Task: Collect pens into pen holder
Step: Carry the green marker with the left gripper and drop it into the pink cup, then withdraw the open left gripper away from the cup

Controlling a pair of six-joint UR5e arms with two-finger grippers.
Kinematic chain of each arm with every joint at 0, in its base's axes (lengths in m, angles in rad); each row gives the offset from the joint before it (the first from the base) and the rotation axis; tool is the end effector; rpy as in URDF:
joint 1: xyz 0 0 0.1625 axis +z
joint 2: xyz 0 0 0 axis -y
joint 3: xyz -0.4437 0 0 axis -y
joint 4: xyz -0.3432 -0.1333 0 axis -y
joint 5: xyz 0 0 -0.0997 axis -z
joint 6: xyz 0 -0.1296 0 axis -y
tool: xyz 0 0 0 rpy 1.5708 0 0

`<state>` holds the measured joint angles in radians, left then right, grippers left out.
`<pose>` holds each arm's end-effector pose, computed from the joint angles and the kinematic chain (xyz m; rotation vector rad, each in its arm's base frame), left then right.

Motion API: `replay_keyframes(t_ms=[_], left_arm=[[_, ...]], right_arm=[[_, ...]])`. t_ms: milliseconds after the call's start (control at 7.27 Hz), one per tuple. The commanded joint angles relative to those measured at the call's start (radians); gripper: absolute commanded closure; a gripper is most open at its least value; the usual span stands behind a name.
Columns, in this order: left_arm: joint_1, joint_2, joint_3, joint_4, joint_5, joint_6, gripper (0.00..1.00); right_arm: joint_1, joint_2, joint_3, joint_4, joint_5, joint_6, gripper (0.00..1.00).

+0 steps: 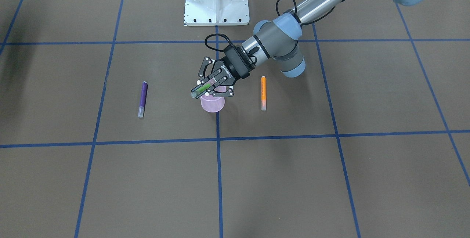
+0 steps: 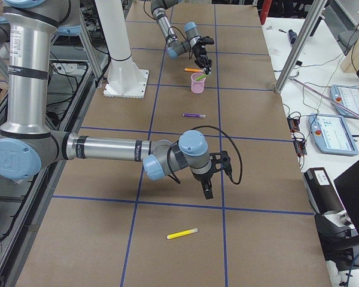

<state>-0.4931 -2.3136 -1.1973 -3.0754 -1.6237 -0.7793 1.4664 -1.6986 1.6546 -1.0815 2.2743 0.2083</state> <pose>0.5690 -0.4493 0.2316 1.0975 1.5281 0.2547 0.0055 -0.4217 0.6639 0.3135 -0.7489 -0.0585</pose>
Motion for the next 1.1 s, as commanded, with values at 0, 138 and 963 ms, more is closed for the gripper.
replay_keyframes(t_ms=[0, 138, 963], left_arm=[[-0.007, 0.002, -0.008, 0.001, 0.010, -0.005, 0.00], [-0.053, 0.005, -0.010, 0.015, -0.002, -0.008, 0.00], [-0.637, 0.289, -0.080, 0.147, -0.816, 0.015, 0.00]], right_arm=[[0.000, -0.001, -0.018, 0.012, 0.001, -0.012, 0.01], [0.000, -0.006, -0.033, 0.018, 0.002, -0.042, 0.01], [0.005, -0.021, -0.462, 0.481, -0.027, -0.115, 0.02]])
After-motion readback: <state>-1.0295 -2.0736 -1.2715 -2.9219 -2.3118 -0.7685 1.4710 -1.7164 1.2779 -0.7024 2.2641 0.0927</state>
